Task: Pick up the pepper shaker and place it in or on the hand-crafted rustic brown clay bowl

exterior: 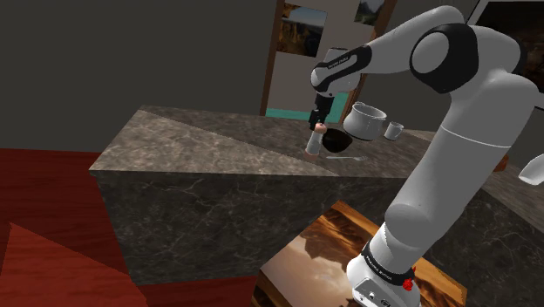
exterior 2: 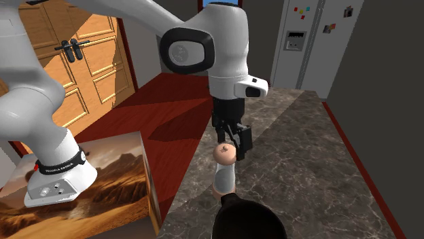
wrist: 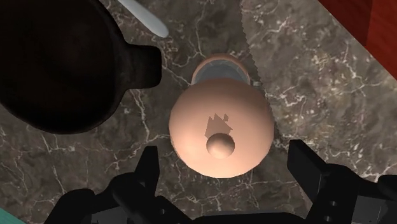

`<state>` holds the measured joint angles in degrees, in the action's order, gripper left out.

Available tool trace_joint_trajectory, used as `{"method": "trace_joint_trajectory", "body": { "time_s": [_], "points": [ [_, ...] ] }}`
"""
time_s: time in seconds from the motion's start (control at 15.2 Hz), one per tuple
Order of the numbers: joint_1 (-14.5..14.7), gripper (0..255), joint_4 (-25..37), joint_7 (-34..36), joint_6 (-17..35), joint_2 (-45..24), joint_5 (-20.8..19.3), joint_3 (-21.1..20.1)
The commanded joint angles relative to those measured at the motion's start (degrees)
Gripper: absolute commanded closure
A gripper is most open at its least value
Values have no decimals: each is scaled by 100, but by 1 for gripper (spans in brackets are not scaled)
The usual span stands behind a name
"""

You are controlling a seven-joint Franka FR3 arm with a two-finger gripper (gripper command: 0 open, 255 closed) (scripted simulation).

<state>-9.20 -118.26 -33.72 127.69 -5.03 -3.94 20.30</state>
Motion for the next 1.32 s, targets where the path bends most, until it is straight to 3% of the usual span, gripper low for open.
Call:
{"method": "trace_joint_trajectory", "body": {
  "time_s": [0.0, 0.53, 0.59, 1.25],
  "points": [
    [-14, 0, -21, -30, 114, -93, 36, 3],
    [-14, 0, -21, -29, 112, -92, 36, 3],
    [-14, 255, -21, -29, 112, -92, 36, 3],
    [-11, 255, 16, -25, 41, -56, 24, 4]
  ]
}}
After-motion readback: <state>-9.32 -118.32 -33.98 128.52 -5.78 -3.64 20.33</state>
